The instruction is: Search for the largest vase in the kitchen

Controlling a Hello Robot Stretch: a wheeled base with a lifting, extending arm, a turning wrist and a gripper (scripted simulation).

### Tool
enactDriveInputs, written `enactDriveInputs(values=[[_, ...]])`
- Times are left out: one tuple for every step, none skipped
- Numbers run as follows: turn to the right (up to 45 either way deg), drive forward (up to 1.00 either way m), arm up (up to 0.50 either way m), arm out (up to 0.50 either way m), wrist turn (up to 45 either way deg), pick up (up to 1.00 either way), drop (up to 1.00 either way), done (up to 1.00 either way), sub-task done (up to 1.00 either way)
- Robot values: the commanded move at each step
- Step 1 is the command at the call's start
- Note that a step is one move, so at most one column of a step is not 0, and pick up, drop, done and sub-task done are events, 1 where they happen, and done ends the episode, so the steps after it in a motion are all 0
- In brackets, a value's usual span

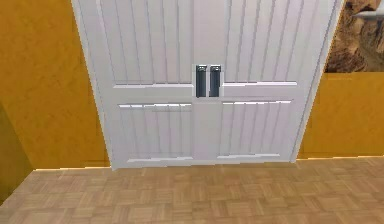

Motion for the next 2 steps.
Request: enactDriveInputs(values=[[-6.0,0.0,0.0,0.0,0.0,0.0,0.0,0.0,0.0],[0.0,0.7,0.0,0.0,0.0,0.0,0.0,0.0,0.0]])
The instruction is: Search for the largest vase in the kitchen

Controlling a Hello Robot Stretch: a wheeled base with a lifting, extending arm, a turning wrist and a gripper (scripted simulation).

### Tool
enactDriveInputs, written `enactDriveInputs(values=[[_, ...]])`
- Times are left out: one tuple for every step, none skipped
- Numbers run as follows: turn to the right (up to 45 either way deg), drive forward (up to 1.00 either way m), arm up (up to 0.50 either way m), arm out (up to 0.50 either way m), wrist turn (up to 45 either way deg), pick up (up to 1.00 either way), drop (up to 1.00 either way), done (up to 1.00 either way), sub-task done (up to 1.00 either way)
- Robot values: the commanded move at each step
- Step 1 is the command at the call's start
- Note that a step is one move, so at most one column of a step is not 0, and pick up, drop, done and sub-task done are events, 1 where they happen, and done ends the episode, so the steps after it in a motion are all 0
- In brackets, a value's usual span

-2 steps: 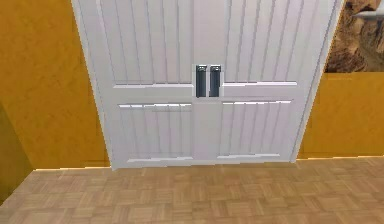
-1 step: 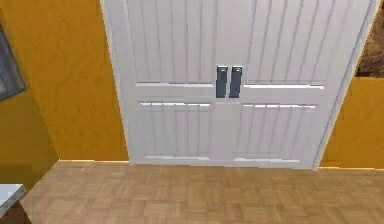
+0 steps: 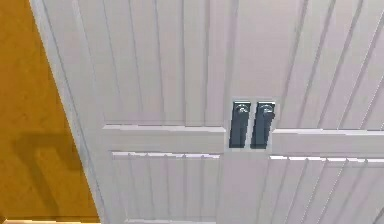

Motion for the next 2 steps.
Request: enactDriveInputs(values=[[-42.0,0.0,0.0,0.0,0.0,0.0,0.0,0.0,0.0],[0.0,0.45,0.0,0.0,0.0,0.0,0.0,0.0,0.0]])
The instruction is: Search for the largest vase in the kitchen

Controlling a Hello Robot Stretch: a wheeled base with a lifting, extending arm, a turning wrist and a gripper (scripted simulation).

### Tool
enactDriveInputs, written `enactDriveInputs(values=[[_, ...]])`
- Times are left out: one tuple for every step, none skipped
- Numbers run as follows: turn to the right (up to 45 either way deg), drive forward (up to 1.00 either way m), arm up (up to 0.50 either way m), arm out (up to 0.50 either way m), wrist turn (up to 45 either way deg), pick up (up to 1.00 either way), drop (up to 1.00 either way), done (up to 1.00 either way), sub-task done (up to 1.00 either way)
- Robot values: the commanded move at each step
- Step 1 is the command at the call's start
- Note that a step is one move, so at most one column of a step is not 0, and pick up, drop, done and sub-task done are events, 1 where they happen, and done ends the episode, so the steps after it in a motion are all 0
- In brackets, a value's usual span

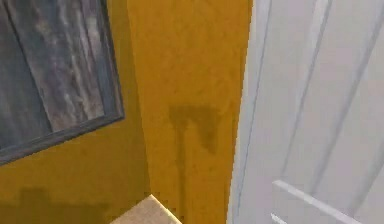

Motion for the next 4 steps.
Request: enactDriveInputs(values=[[-45.0,0.0,0.0,0.0,0.0,0.0,0.0,0.0,0.0],[-45.0,0.0,0.0,0.0,0.0,0.0,0.0,0.0,0.0],[-45.0,0.0,0.0,0.0,0.0,0.0,0.0,0.0,0.0],[-45.0,0.0,0.0,0.0,0.0,0.0,0.0,0.0,0.0]])
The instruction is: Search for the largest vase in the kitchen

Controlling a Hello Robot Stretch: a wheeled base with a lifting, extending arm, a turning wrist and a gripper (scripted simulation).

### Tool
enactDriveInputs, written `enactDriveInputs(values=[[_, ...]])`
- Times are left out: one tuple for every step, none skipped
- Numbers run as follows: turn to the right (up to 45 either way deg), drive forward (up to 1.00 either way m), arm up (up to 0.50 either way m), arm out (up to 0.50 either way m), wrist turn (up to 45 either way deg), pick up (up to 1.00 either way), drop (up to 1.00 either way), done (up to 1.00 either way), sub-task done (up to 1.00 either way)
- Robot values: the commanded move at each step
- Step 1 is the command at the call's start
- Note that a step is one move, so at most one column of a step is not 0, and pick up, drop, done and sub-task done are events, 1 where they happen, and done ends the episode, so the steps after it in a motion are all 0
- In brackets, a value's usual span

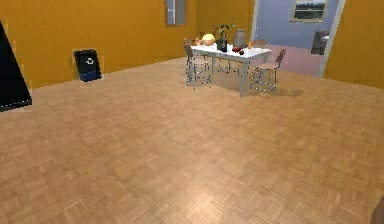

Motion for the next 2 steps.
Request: enactDriveInputs(values=[[0.0,0.4,0.0,0.0,0.0,0.0,0.0,0.0,0.0],[24.0,0.0,0.0,0.0,0.0,0.0,0.0,0.0,0.0]])
